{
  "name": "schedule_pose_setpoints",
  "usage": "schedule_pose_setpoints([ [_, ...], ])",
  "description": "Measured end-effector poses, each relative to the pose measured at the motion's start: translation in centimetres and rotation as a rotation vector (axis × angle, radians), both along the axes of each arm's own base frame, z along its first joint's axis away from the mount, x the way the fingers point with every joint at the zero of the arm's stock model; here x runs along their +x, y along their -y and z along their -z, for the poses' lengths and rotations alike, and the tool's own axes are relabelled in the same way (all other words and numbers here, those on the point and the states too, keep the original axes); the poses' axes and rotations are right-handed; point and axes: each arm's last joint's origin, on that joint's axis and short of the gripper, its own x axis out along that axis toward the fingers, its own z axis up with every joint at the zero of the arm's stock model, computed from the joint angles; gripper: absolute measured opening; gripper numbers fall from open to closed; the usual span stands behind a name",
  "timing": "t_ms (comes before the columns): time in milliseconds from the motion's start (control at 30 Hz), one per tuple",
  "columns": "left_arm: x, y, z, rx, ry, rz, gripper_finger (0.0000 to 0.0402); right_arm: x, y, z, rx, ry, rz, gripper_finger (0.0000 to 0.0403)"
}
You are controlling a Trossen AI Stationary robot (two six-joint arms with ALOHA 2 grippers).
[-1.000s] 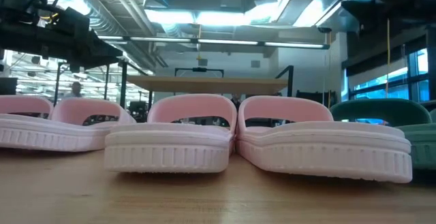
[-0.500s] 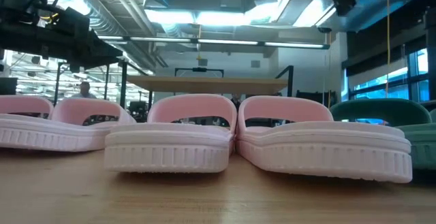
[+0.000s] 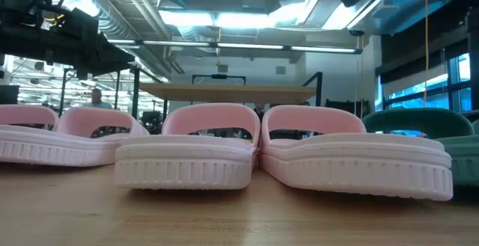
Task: Pick and place slides into the shelf
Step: Put the left green slipper on the shelf
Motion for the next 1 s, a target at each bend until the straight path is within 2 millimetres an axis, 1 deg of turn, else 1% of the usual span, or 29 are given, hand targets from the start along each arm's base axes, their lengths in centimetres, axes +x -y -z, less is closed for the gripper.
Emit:
schedule_pose_setpoints([
  [167, 0.0, 0.0, 0.0, 0.0, 0.0, 0.0, 0.0186, 1.8, -1.6, 2.0, 0.0, -0.12, 0.007, 0.0202],
  [233, 0.0, 0.0, 0.0, 0.0, 0.0, 0.0, 0.0186, 2.3, -2.1, 2.5, -0.026, -0.162, 0.008, 0.0202],
  [333, 0.0, 0.0, 0.0, 0.0, 0.0, 0.0, 0.0186, 2.7, -2.7, 2.4, -0.047, -0.258, 0.021, 0.0202],
  [500, 0.0, 0.0, 0.0, 0.0, 0.0, 0.0, 0.0186, 2.5, -3.7, 1.5, -0.03, -0.446, 0.156, 0.0202],
  [600, 0.0, 0.0, 0.0, 0.0, 0.0, 0.0, 0.0186, 2.1, -4.5, 1.8, 0.001, -0.556, 0.237, 0.0202],
  [700, 0.0, 0.0, 0.0, 0.0, 0.0, 0.0, 0.0186, 1.8, -5.2, 2.9, 0.027, -0.633, 0.308, 0.0202],
  [833, 0.0, 0.0, 0.0, 0.0, 0.0, 0.0, 0.0186, 2.0, -5.7, 4.8, 0.007, -0.715, 0.374, 0.0202],
  [1000, 0.0, 0.0, 0.0, 0.0, 0.0, -0.005, 0.0186, 2.7, -6.2, 7.1, -0.024, -0.797, 0.379, 0.0202],
])
